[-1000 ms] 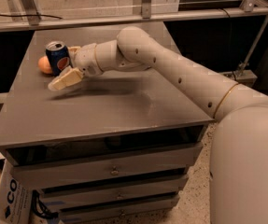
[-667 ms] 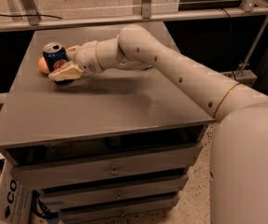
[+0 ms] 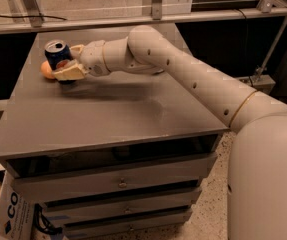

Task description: Pick pepsi can

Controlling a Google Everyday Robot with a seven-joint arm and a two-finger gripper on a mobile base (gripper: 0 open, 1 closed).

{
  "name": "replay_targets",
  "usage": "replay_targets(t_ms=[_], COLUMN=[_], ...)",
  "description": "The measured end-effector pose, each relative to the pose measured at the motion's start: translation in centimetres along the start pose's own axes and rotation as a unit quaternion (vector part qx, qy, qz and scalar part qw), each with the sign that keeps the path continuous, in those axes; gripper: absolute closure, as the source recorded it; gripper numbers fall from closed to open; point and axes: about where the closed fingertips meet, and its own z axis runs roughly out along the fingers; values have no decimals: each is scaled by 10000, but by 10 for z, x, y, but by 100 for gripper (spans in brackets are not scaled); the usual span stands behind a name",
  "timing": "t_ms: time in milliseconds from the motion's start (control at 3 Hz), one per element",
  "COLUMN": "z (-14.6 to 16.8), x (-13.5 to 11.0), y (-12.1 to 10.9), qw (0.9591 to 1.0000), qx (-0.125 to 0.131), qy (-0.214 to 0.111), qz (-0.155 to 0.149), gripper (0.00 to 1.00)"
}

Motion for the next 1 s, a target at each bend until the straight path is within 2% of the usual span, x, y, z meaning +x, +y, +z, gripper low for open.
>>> replay_targets(t_ms=[333,667,1000], z=[-9,-41,-42], x=[-26,-63,-63], y=[-8,-15,-15], qw=[9996,9977,9977], qx=[170,537,545], qy=[-224,-402,-402], qz=[-1,-50,-50], gripper=[100,100,100])
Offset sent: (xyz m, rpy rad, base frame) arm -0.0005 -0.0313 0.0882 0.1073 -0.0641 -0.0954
